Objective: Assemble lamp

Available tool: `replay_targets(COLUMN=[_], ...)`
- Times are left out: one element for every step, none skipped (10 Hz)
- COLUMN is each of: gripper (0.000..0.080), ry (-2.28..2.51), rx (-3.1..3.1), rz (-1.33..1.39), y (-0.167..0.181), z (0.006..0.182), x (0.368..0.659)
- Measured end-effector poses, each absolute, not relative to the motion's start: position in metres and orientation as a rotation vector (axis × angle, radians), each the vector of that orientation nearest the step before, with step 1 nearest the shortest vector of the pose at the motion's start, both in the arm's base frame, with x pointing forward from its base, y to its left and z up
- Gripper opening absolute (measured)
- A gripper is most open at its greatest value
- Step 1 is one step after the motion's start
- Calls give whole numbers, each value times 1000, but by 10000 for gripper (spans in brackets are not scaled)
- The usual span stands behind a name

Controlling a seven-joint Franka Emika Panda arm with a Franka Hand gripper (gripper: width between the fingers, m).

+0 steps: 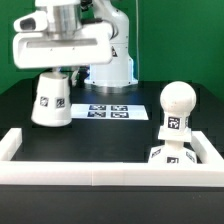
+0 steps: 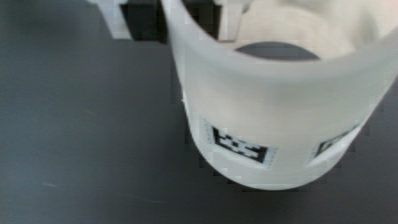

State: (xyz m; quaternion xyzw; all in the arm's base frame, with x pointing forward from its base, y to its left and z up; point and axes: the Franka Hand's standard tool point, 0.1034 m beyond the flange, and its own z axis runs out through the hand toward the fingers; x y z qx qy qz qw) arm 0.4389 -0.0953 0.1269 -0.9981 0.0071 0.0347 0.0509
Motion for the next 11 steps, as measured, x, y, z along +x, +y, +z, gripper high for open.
replay_targets(gripper=[44,44,44,44,44,44,44,44,44,44,44], ry=[49,84,145,180,165,165,165,165,196,238,228], rx=[-3019,-3008,-3000,-2998,-3002,-3002,-3002,-3002,-3001,-3000,-3002], rz=[116,113,104,110,108,111,111,112,114,105,76], y=[-85,-76,-70,-68,-69,-69,-69,-69,-63,-42,-21], z=[147,167,186,194,190,189,189,189,190,195,205], x=[452,467,482,494,492,491,491,491,493,502,515])
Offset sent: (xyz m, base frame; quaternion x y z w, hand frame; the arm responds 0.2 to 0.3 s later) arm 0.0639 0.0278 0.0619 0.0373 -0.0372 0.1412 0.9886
